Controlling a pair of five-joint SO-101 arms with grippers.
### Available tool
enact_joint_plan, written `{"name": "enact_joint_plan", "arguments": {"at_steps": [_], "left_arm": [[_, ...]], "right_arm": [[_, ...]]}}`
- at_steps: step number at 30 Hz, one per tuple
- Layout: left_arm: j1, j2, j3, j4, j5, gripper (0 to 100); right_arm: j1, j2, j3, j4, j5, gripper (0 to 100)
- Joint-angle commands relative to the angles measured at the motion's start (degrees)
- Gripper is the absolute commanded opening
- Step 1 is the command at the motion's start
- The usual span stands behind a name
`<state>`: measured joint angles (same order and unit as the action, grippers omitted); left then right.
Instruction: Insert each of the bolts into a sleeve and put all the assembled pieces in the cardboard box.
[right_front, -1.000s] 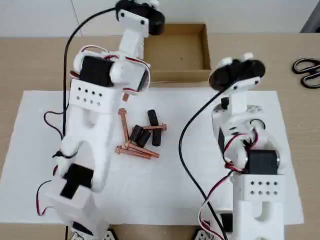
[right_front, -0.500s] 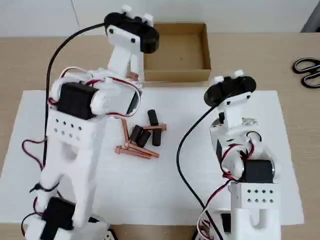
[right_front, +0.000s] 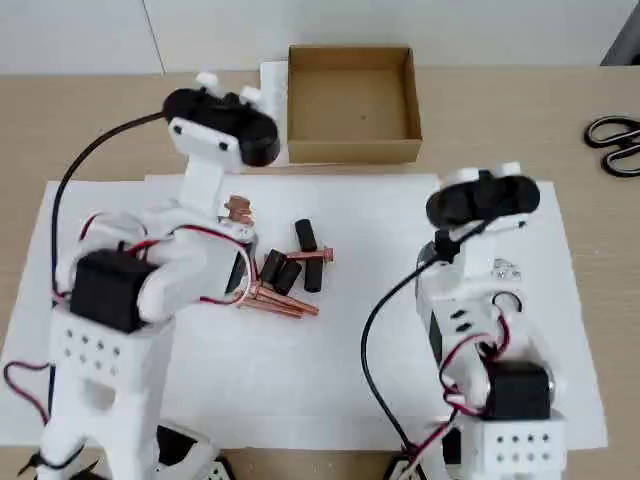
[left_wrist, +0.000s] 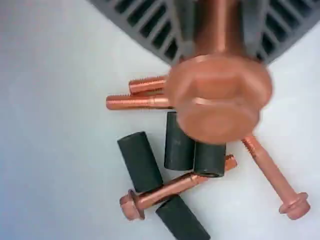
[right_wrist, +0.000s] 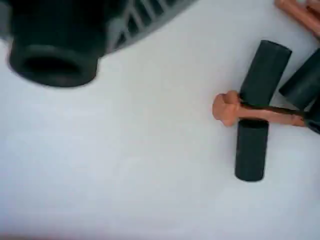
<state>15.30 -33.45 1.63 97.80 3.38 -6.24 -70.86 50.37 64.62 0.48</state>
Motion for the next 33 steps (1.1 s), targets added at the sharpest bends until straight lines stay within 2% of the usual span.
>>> {"name": "enact_joint_plan", "arguments": {"at_steps": [1,5,14,21,25,29,33], "left_arm": [[-0.26,-6.33,3.56,-6.15,5.27,1],[-0.26,-10.37,10.68,-13.27,9.76,1],[-0.26,-17.23,22.37,-23.03,10.99,1],[-0.26,-20.31,25.8,-25.49,11.16,1],[-0.26,-21.01,25.71,-26.55,13.71,1],[-0.09,-21.01,25.8,-30.68,16.53,1],[0.26,-21.01,25.45,-34.11,16.62,1]], "right_arm": [[-3.91,-8.22,4.04,-1.63,0.7,0.4],[-5.67,-16.66,13.71,-7.96,0.7,0.4],[-9.27,-33.8,32.88,-22.29,0.35,0.6],[-10.51,-33.01,34.11,-19.74,0.35,0.6],[-10.68,-33.01,34.2,-19.56,0.35,0.6],[-11.65,-33.1,34.46,-23.16,0.18,0.6],[-16.04,-33.1,34.46,-27.3,0.18,0.5]]}}
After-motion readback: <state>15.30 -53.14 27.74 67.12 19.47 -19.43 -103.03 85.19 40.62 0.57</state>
